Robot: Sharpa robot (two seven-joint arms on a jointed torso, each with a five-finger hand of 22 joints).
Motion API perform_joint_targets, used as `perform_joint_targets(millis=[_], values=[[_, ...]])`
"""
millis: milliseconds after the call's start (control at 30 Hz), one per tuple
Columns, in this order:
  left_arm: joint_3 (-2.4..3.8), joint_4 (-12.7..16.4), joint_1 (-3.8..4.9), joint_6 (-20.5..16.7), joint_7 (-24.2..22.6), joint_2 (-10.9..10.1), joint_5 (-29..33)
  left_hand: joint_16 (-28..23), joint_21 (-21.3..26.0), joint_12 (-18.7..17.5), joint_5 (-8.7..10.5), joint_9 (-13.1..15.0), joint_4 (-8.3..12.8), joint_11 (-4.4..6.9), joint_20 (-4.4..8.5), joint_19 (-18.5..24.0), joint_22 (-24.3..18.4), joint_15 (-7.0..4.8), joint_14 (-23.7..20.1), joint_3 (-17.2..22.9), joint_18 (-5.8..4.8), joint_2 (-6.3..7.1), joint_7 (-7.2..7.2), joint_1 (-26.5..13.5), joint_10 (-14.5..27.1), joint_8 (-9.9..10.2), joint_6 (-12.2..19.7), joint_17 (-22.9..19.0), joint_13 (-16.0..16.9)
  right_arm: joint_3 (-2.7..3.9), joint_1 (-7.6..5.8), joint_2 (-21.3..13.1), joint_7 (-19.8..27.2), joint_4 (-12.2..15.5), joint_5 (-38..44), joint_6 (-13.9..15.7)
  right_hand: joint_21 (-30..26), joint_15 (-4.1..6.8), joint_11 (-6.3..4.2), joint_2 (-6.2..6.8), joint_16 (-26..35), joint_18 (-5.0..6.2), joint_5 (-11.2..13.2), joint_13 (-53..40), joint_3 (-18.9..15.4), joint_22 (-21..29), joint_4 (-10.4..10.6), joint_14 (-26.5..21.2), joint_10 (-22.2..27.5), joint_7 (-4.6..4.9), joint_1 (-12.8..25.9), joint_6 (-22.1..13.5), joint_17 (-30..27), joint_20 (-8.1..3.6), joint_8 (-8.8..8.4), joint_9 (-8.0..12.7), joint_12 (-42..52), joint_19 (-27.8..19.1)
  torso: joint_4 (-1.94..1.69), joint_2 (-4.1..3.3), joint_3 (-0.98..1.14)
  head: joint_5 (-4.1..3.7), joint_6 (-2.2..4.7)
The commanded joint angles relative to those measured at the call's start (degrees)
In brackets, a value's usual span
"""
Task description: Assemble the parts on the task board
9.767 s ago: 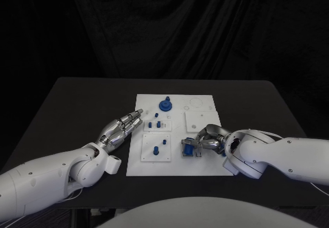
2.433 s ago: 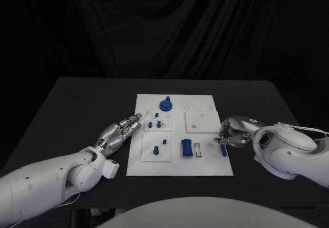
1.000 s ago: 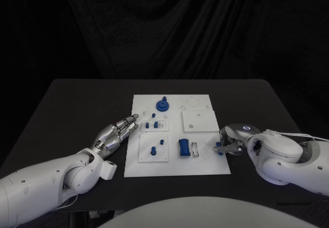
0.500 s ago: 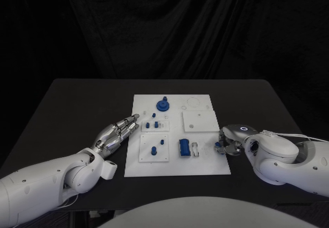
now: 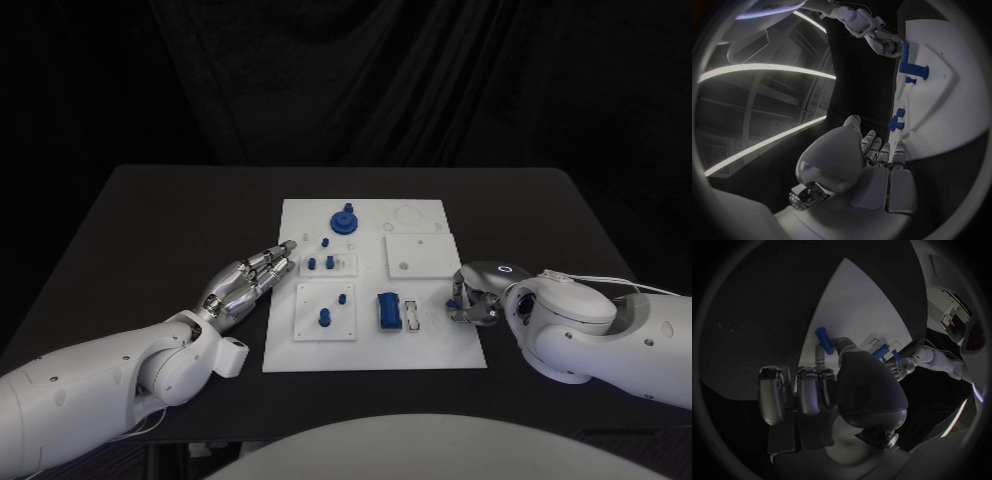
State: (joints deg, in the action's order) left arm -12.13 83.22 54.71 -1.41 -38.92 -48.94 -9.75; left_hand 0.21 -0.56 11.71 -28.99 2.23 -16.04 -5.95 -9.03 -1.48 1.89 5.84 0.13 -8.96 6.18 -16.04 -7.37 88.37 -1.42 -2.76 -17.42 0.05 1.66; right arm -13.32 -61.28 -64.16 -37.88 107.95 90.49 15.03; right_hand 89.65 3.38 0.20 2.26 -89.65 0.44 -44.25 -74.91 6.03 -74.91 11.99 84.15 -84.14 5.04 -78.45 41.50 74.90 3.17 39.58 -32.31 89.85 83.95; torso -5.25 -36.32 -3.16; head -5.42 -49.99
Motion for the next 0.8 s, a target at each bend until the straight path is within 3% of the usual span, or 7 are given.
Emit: perform_joint_targets(millis=[33,300,433,567,800], values=[[0.05,0.2,-0.07,0.7,-2.4,0.1,0.2,-0.2,-0.4,0.5,0.17,0.1,0.2,-0.43,-0.45,0.1,0.1,0.38,-0.1,0.4,1.14,0.19,0.04,0.5,-0.2,-0.2,-0.4,-0.1,0.1,-0.89,0.89,0.2,-0.3,-0.9,-9.4,-2.5,0.1,-0.23,0.32,-0.19,-0.3,-0.36,0.3,-15.1,0.7,-15.0,-0.7,5.8,-5.9,-0.24,-1.1,1.3,15.1,0.0,-0.55,9.5,0.1,5.9,-0.04,-0.02,0.02,0.09,-0.01],[0.05,0.2,-0.07,0.8,-2.4,0.1,0.2,-0.2,-0.4,0.8,0.41,0.1,0.2,-0.57,-0.49,0.1,0.1,0.44,-0.1,0.4,1.12,0.2,-0.03,0.6,-0.3,-0.3,-0.5,-0.1,0.1,-0.88,0.89,0.0,2.6,-0.7,-17.9,2.7,0.4,0.21,-0.03,-0.2,-0.3,-0.44,-0.4,-15.1,2.3,-15.1,-1.8,5.8,-5.9,-0.7,-1.1,4.8,15.1,-0.32,-2.07,9.9,0.1,6.1,-0.04,0.0,0.0,0.14,-0.01],[0.05,0.1,-0.07,0.8,-2.4,0.2,0.2,-0.2,-0.4,0.8,0.41,0.1,0.2,-0.57,-0.49,0.1,0.1,0.44,-0.1,0.4,1.12,0.2,-0.03,0.6,-0.3,-0.3,-0.5,-0.1,0.1,-0.87,0.76,-0.6,6.4,0.4,-26.3,8.3,0.4,0.4,-0.22,-0.08,-0.3,-0.44,-0.4,-15.1,2.6,-15.1,-1.8,5.8,-5.9,-0.93,-0.6,5.9,15.1,-0.5,-2.67,10.0,0.1,6.1,-0.01,0.01,-0.02,0.34,-0.01],[0.05,0.0,-0.07,0.8,-2.4,0.3,0.2,-0.2,-0.4,0.8,0.41,0.1,0.2,-0.57,-0.49,0.1,0.1,0.44,-0.1,0.4,1.12,0.2,-0.03,0.6,-0.3,-0.3,-0.5,-0.1,0.1,-0.85,0.06,-1.2,10.1,1.7,-35.8,13.4,0.4,0.64,-0.42,-0.23,-0.3,-0.44,0.0,-15.1,2.9,-15.1,-1.3,5.8,-5.9,-1.15,0.7,6.9,15.1,-0.73,-3.77,10.2,0.1,6.1,0.03,-0.01,-0.01,0.36,-0.01],[0.05,-0.1,-0.07,0.8,-2.5,0.5,0.2,-0.2,-0.4,0.9,0.43,0.1,0.2,-0.62,-0.5,0.1,0.1,0.47,-0.1,0.5,1.11,0.2,-0.04,0.6,-0.4,-0.3,-0.4,-0.1,0.1,-0.85,-1.1,-1.1,14.4,2.7,-47.3,17.5,0.4,0.87,-0.61,-0.42,-0.3,-0.44,0.9,-15.1,3.1,-15.1,-0.9,5.8,-5.9,-1.42,1.5,7.9,15.1,-0.93,-4.25,10.1,0.1,6.1,-0.04,0.01,0.0,0.06,-0.01]])
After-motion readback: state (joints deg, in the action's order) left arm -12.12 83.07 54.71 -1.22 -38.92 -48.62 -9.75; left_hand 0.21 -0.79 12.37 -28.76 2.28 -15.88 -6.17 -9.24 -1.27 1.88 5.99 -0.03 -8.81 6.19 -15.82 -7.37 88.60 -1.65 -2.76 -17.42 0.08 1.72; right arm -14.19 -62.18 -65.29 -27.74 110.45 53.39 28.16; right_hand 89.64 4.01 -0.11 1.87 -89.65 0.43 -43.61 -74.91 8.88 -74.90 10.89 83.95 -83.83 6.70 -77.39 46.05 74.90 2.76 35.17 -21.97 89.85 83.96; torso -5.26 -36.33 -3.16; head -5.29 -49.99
